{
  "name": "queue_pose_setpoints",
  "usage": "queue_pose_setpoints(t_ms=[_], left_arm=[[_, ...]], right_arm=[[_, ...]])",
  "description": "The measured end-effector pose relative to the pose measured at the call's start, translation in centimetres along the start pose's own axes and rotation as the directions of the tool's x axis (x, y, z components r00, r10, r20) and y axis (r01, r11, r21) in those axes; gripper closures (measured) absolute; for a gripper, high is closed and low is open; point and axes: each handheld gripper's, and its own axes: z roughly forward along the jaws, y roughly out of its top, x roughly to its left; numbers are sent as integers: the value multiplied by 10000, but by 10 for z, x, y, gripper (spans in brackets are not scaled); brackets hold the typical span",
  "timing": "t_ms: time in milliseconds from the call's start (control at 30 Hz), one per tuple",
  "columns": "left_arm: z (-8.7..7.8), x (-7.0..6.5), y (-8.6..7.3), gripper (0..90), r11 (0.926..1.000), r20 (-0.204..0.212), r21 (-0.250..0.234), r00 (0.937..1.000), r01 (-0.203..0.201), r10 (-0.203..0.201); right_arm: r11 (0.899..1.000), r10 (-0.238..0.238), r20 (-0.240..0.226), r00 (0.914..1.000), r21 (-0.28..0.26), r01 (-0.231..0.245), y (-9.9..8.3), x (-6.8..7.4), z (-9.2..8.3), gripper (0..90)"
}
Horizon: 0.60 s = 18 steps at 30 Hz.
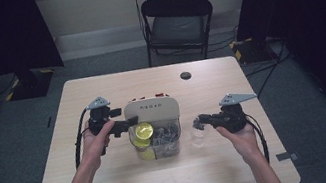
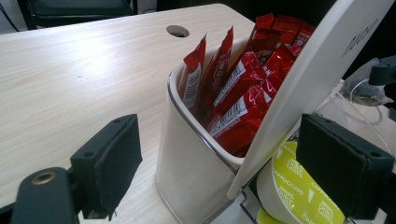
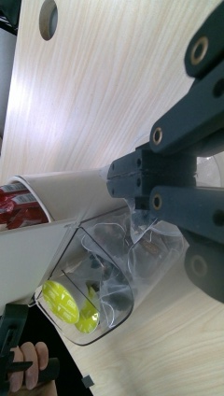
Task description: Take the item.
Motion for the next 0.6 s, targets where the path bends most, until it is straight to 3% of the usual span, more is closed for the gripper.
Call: queue_pose_setpoints(t_ms=[600], left_arm=[[0,0,0,139,10000,-5,32,10000,-16,16]], right_arm=[[9989,-28,212,9998,460,18,-4,0,10,896]])
